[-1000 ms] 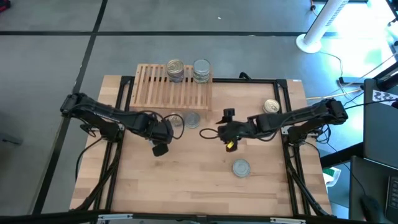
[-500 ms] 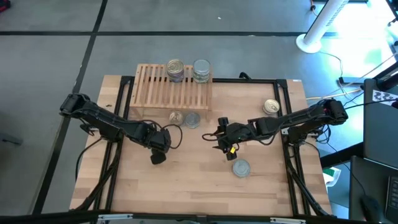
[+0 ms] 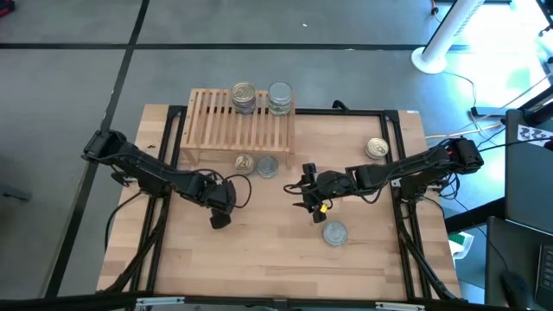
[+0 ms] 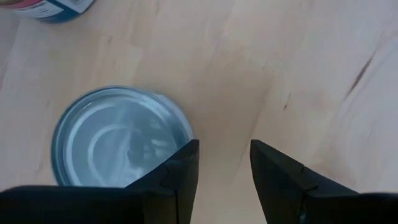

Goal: Stack canned seafood by type on shelf
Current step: Put the green tuna can on the shelf and align it with the other stacked green tuna cans

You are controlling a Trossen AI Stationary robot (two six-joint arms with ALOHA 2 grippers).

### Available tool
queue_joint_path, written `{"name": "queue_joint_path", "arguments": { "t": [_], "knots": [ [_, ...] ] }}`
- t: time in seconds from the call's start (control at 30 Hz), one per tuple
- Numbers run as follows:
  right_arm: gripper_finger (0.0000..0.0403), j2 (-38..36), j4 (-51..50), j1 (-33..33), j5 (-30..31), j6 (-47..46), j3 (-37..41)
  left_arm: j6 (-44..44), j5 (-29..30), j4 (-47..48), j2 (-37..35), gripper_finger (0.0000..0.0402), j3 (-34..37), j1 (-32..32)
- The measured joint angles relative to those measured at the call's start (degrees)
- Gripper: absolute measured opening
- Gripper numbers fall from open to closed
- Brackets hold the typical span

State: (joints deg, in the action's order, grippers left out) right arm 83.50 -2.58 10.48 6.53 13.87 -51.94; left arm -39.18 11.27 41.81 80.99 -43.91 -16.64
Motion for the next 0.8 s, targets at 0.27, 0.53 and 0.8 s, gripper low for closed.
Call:
{"name": "queue_joint_path", "arguments": {
  "t": [0.27,0.53,0.8],
  "knots": [
    [0.0244,0.0,0.0,0.0,0.1,0.0,0.0,0.1,1.8,-0.5,0.0,0.0139,0.5,0.0],
    [0.0244,0.0,0.0,0.0,0.1,0.0,0.0,-0.6,2.9,-0.5,0.2,0.0139,0.5,0.0],
    [0.0244,0.0,0.0,0.0,0.1,0.0,0.0,-1.0,3.4,-0.7,2.5,0.0139,0.3,0.0]
  ]
}}
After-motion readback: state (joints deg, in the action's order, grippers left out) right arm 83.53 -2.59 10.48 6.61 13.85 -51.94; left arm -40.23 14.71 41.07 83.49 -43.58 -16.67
